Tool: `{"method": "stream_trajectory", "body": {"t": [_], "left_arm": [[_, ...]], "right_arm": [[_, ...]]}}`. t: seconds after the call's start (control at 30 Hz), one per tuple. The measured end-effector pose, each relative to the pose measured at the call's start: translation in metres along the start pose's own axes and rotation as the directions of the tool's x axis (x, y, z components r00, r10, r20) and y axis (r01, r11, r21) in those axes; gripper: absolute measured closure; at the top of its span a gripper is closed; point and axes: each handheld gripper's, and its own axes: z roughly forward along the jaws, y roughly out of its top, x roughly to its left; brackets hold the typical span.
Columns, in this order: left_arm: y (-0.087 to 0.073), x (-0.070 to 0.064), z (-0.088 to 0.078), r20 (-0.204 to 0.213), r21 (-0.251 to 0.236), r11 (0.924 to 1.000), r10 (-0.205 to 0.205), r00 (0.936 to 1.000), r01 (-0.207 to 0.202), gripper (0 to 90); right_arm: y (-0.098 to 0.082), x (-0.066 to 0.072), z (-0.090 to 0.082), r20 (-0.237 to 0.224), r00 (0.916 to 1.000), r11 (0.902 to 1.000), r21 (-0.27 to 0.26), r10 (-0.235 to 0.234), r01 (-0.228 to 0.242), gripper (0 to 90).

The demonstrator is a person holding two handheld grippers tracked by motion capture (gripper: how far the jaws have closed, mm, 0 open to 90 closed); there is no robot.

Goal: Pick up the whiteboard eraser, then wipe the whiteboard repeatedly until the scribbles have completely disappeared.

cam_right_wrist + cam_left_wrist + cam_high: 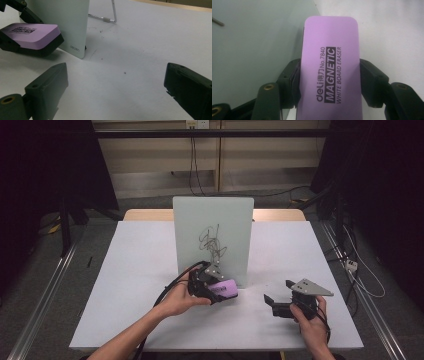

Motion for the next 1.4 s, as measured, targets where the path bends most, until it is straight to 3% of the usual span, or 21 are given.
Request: {"method": "stream_trajectory", "body": {"t": [0.03,0.07,0.1,0.23,0.3,0.33,0.37,0.5,0.9,1.23,1.4], "left_arm": [[0.001,-0.001,-0.005,-0.035,0.023,0.9997,0.002,0.9994,-0.001,40.2],[-0.001,0.0,-0.006,0.003,-0.025,0.9997,-0.003,1.0,0.003,40.1],[-0.001,0.0,-0.009,-0.008,-0.012,0.9999,0.006,1.0,-0.006,40.2],[-0.004,0.003,-0.017,0.009,-0.057,0.9984,-0.006,0.9999,0.007,40.2],[-0.005,0.002,-0.022,-0.024,-0.087,0.9962,-0.01,0.9997,0.008,40.2],[-0.004,0.001,-0.027,-0.061,-0.06,0.9982,-0.003,0.9981,0.0,40.2],[-0.005,0.002,-0.027,-0.031,-0.114,0.9935,-0.006,0.9995,0.002,40.2],[-0.006,0.002,-0.035,-0.045,-0.144,0.9896,-0.014,0.9989,0.007,40.3],[-0.004,0.002,-0.052,-0.05,-0.185,0.9821,-0.045,0.9977,0.035,40.3],[-0.008,0.008,-0.067,-0.037,-0.266,0.96,-0.1,0.9943,0.086,40.3],[-0.005,0.009,-0.073,-0.047,-0.27,0.9604,-0.086,0.9952,0.07,40.3]], "right_arm": [[0.0,0.0,0.0,0.0,1.0,1.0,-0.001,0.002,-0.002,5.8],[0.0,0.0,0.0,0.002,1.0,1.0,-0.003,0.005,-0.005,5.8],[0.001,-0.001,0.001,0.004,1.0,1.0,-0.001,0.008,-0.008,5.7],[0.001,-0.001,0.004,0.004,1.0,1.0,0.004,0.009,-0.009,5.7],[0.002,0.001,0.004,0.003,1.0,1.0,0.005,0.002,-0.002,5.7],[0.002,0.001,0.004,0.002,1.0,1.0,0.004,-0.003,0.003,5.7],[0.002,0.002,0.003,0.001,1.0,1.0,0.004,-0.005,0.005,5.7],[0.001,0.001,0.002,0.004,1.0,1.0,0.005,0.001,-0.001,5.7],[0.0,0.0,-0.002,-0.004,1.0,1.0,-0.003,-0.007,0.007,5.7],[0.002,0.002,0.006,-0.006,0.9999,0.9998,0.015,-0.011,0.011,5.6],[0.002,0.001,0.005,0.001,1.0,0.9999,0.01,-0.003,0.003,5.6]]}}
